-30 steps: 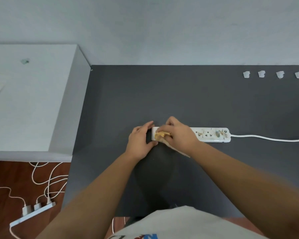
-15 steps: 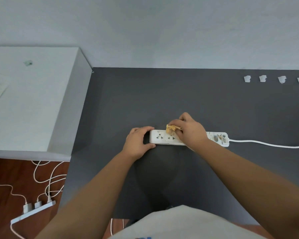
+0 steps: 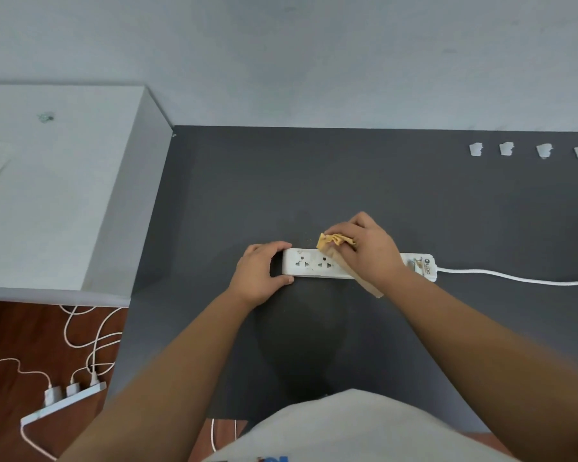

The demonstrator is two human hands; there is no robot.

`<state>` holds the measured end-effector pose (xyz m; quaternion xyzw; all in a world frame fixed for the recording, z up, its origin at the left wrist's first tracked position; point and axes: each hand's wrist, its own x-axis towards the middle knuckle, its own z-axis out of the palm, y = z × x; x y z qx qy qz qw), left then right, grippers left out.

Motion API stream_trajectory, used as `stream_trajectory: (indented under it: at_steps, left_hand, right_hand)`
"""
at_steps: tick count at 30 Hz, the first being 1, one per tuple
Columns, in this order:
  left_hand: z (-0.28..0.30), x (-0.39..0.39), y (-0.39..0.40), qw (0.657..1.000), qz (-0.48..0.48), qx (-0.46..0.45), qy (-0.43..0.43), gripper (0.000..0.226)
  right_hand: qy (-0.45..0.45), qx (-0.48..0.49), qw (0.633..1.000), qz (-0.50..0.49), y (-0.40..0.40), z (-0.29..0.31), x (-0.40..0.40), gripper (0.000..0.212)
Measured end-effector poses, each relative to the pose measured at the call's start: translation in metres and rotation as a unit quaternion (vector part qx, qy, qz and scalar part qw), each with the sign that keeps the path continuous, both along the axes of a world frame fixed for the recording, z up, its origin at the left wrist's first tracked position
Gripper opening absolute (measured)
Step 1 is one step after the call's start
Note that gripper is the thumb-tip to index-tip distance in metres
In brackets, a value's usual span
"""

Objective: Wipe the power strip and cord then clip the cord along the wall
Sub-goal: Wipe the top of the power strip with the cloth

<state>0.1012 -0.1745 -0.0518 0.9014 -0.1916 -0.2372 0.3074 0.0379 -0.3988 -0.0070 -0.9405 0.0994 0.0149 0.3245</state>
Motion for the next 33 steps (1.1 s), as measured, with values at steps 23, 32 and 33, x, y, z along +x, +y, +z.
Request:
stream_trajectory:
  at_steps: [23, 32, 33]
  left_hand:
    - [0.011, -0.009, -0.035, 0.991, -0.088, 0.040, -0.091, 0.054]
    - [0.008, -0.010, -0.036, 0.994, -0.069, 0.036, -0.077, 0.054]
    - [0.007, -0.010, -0.036, 0.994, -0.069, 0.036, -0.075, 0.054]
  right_hand:
    - [0.006, -0.036, 0.999, 0.030, -0.012, -0.014, -0.039, 0.021]
    - [0.018, -0.058, 0.997, 0.043, -0.025, -0.012, -0.047, 0.021]
    - [0.010, -0.054, 0.998, -0.008, -0.030, -0.012, -0.043, 0.021]
